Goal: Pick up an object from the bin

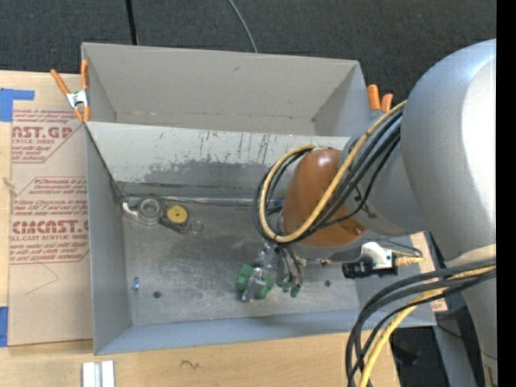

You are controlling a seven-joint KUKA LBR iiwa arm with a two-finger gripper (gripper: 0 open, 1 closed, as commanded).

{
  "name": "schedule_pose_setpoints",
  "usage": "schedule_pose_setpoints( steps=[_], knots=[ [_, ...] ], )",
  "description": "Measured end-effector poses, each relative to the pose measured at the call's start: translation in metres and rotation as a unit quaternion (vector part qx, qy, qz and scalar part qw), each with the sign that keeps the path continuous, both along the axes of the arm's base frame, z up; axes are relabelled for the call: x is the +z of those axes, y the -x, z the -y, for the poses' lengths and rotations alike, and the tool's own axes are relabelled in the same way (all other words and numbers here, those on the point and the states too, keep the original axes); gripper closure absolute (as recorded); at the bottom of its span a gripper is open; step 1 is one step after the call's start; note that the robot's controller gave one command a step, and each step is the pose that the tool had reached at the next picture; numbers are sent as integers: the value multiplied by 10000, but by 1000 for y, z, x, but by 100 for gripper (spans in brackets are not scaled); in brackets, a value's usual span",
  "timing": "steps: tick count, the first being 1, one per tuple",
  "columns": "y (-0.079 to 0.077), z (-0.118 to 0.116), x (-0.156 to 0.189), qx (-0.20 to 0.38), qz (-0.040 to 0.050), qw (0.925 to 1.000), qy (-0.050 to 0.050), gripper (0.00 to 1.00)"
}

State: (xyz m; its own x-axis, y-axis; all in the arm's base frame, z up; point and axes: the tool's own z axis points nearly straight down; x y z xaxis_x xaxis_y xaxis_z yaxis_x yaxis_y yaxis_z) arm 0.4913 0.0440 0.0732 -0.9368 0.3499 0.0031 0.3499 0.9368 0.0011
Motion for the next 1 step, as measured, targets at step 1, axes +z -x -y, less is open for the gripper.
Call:
schedule_pose_setpoints(
  steps=[1],
  knots=[
    [-2, -1, 91, 7, 49, 10000, 6, 100]
  ],
)
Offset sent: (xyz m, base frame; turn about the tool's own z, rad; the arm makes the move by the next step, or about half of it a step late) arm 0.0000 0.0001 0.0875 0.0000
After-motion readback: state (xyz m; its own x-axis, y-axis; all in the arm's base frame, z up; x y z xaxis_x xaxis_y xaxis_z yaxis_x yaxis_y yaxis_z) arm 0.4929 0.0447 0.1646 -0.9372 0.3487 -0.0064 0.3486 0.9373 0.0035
